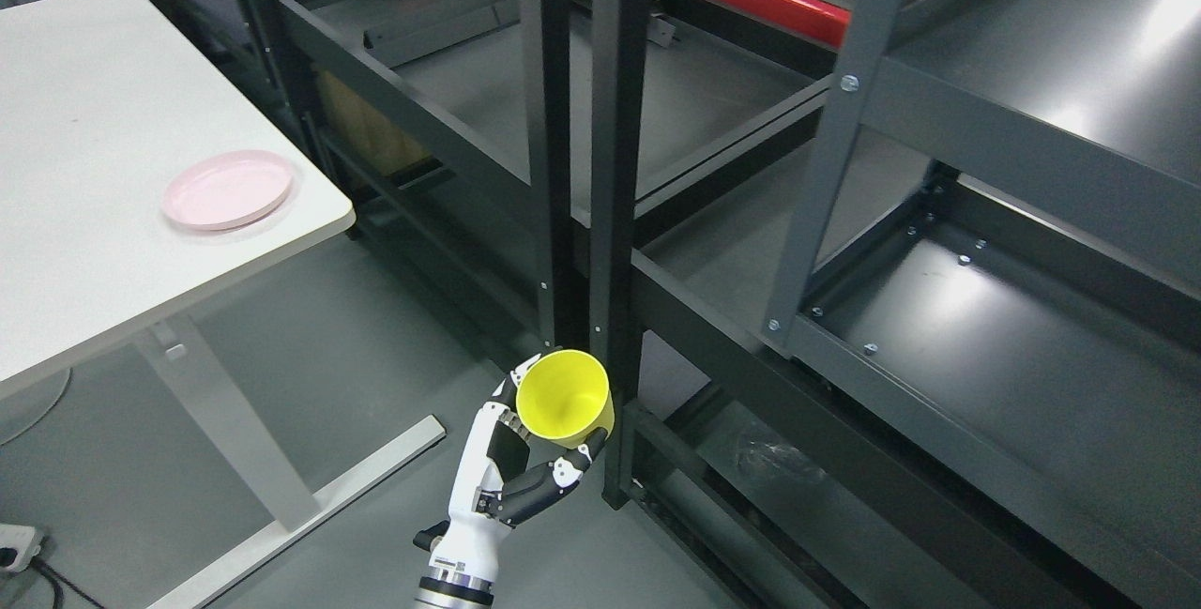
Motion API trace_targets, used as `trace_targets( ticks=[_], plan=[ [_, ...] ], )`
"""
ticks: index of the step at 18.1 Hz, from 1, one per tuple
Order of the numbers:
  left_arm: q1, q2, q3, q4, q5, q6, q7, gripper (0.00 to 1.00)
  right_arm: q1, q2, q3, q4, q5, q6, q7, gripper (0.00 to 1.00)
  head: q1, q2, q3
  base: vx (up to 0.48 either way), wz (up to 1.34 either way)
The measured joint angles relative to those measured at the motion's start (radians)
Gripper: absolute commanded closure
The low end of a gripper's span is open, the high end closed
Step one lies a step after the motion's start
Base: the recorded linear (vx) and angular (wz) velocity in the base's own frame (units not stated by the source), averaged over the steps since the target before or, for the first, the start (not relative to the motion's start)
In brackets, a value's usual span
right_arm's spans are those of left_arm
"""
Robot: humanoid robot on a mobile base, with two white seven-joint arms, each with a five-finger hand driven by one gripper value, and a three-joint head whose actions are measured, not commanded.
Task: Place yellow IKEA cup on middle right shelf
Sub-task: 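Turn toward the shelving while holding the cup in the left hand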
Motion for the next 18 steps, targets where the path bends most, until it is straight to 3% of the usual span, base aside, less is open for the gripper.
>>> trace_targets(
  ticks=[18],
  plan=[
    [0.000,0.000,-0.111,-0.028,0.000,-0.053,-0.001,0.96,0.000,0.000,0.000,0.000,0.000,0.000,0.000,0.01,0.0000,0.000,0.000,-0.077,-0.44]
  ],
)
